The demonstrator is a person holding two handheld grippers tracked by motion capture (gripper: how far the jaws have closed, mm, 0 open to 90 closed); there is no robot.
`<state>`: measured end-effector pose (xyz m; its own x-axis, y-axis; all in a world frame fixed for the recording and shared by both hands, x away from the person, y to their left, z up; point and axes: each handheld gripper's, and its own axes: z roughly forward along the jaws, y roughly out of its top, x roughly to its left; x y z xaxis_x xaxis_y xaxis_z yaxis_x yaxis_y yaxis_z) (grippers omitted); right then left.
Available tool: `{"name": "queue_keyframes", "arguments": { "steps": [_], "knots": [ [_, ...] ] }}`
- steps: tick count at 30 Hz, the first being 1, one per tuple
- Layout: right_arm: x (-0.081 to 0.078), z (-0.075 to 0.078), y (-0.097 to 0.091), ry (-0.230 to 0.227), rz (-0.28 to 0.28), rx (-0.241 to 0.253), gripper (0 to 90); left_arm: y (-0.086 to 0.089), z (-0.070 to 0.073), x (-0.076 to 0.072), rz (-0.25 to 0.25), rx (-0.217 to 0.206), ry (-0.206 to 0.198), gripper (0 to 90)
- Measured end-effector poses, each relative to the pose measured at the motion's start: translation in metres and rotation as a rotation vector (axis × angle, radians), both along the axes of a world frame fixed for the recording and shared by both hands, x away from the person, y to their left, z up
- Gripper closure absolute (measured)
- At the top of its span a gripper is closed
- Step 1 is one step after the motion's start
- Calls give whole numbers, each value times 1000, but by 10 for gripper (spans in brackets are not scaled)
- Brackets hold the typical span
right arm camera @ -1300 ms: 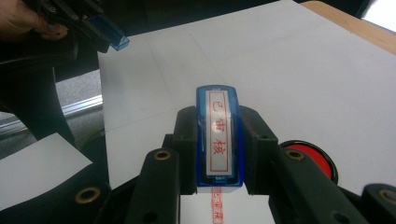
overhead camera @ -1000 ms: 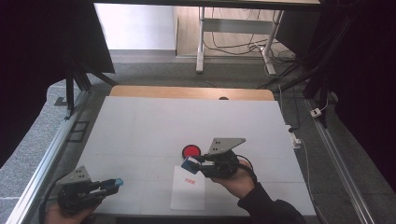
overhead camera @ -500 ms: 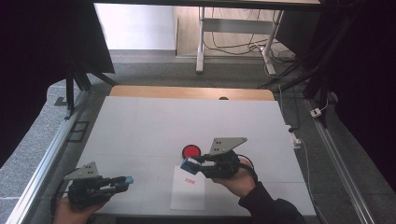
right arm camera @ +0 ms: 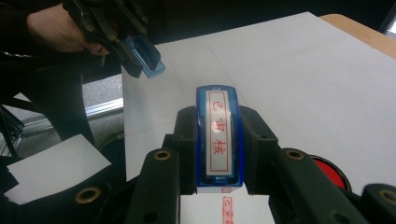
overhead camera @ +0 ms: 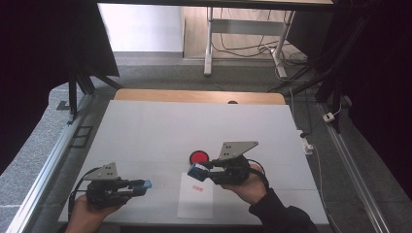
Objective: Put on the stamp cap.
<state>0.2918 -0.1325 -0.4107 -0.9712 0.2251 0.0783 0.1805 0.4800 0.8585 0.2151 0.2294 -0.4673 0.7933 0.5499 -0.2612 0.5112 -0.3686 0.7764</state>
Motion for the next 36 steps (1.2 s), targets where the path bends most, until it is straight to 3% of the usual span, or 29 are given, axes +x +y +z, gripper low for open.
{"name": "queue_keyframes", "arguments": {
  "steps": [15,36],
  "knots": [
    [-1,7,0,17,33,41,708,-28,4,29,-149,-23,-19,688],
    [-2,10,1,25,84,88,708,-68,8,50,-349,-57,-86,689]
  ]
}}
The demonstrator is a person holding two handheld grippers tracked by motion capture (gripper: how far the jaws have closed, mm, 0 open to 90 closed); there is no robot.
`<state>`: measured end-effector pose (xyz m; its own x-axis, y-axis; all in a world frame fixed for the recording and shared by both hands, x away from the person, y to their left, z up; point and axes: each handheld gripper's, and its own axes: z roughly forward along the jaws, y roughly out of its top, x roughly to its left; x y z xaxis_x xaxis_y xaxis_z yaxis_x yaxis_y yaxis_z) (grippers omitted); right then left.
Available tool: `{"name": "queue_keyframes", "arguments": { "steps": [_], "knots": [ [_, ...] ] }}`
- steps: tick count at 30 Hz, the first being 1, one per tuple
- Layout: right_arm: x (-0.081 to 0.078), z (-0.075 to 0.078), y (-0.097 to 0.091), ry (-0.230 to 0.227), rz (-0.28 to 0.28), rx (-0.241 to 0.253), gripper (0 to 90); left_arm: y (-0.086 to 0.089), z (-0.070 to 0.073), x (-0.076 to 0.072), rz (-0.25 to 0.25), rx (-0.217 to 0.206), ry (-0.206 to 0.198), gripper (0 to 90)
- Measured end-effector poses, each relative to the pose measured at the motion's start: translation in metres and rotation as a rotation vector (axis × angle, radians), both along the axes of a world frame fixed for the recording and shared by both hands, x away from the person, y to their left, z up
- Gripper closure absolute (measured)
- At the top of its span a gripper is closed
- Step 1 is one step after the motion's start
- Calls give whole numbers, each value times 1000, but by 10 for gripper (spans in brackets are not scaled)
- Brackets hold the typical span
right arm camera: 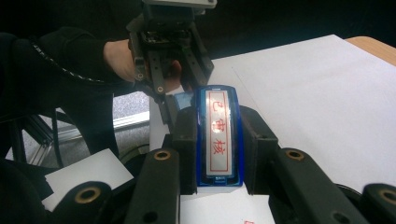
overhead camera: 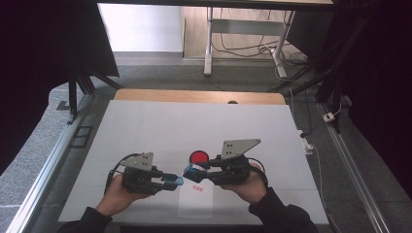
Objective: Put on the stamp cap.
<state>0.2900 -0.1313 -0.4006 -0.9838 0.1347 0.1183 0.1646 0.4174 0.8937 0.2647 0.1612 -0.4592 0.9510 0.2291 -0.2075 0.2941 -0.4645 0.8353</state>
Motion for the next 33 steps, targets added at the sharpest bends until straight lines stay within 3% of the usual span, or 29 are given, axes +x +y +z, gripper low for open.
{"name": "queue_keyframes", "arguments": {
  "steps": [16,22,33],
  "knots": [
    [-5,0,5,-9,57,0,709,-25,0,14,-148,-23,21,689],
    [-8,0,7,-13,77,-1,709,-27,1,15,-180,-41,25,689],
    [-10,-2,10,-7,100,-10,709,-29,1,15,-222,-32,14,689]
  ]
}}
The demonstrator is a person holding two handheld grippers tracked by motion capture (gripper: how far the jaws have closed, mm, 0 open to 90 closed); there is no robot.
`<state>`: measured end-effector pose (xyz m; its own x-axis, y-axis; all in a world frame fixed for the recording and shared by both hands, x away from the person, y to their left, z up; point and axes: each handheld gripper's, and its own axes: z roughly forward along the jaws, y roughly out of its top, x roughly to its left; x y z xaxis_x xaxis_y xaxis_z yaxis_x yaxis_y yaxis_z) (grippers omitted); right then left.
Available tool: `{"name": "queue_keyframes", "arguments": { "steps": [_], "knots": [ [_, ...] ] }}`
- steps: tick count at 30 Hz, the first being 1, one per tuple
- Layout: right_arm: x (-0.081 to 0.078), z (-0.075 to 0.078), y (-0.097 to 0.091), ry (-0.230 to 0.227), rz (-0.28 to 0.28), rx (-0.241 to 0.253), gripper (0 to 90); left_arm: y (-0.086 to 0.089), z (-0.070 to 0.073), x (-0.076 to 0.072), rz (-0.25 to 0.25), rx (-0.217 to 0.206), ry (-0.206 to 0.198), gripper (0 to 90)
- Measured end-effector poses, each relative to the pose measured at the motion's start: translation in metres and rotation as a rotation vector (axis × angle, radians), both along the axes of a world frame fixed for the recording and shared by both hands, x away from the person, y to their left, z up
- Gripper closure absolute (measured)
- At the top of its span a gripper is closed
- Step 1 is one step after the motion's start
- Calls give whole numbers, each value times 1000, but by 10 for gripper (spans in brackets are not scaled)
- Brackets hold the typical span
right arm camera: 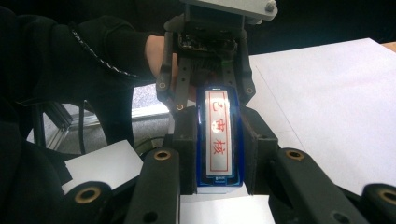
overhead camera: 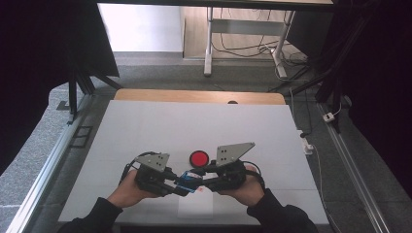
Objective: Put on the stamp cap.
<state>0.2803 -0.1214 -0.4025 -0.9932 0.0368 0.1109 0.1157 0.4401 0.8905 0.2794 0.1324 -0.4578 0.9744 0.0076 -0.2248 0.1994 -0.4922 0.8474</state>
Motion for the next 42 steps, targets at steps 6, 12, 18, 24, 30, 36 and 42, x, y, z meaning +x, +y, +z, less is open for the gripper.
{"name": "queue_keyframes", "arguments": {
  "steps": [6,12,18,24,30,36,42],
  "knots": [
    [-1,-1,2,2,8,-8,709,0,1,-1,-2,-9,-11,689],
    [0,-1,2,17,12,7,709,1,2,-2,-8,-17,-37,690],
    [2,-3,1,45,21,16,709,1,4,-5,-18,-7,-69,691],
    [3,-5,0,60,29,45,710,2,8,-5,-24,-4,-82,692],
    [2,-5,0,55,25,40,709,2,6,-4,-21,0,-83,690],
    [0,-4,1,34,14,19,709,1,4,-5,-8,4,-77,679],
    [1,-4,1,29,-2,9,709,0,3,-6,24,13,-86,622]
  ]
}}
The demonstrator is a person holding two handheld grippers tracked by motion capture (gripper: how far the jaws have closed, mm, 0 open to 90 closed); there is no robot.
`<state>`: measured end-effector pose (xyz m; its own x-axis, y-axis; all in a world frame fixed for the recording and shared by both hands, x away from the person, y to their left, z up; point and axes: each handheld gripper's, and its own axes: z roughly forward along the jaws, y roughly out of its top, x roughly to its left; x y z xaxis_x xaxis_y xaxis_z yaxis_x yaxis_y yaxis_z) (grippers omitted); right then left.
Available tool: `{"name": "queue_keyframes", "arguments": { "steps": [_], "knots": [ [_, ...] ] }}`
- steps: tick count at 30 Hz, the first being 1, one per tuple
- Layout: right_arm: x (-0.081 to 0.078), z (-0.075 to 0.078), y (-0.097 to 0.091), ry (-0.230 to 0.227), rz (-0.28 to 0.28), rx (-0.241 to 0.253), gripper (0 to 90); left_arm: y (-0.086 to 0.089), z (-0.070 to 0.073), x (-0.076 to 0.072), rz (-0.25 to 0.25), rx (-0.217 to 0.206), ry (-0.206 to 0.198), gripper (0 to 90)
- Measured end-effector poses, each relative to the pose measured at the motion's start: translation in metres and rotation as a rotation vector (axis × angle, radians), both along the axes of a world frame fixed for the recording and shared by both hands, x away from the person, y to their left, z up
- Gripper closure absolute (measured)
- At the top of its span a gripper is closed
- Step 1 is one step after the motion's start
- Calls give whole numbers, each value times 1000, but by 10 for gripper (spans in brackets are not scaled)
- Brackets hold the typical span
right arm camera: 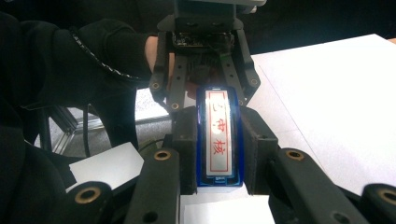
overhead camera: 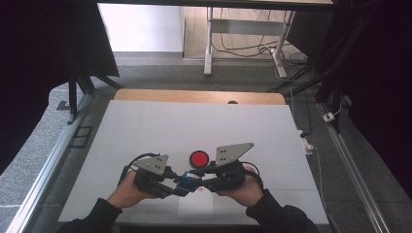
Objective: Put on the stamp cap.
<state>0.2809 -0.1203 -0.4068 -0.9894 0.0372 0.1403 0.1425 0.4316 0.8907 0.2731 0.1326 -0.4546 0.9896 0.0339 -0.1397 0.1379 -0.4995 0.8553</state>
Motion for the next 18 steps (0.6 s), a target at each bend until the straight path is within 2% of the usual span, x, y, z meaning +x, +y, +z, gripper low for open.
{"name": "queue_keyframes", "arguments": {
  "steps": [9,15,18],
  "knots": [
    [1,1,-2,-9,-11,2,708,0,0,-4,57,36,-25,492],
    [0,2,-3,-15,-21,2,708,2,0,-7,125,66,-34,410],
    [0,3,-4,-19,-23,2,708,3,0,-10,174,103,-53,370]
  ]
}}
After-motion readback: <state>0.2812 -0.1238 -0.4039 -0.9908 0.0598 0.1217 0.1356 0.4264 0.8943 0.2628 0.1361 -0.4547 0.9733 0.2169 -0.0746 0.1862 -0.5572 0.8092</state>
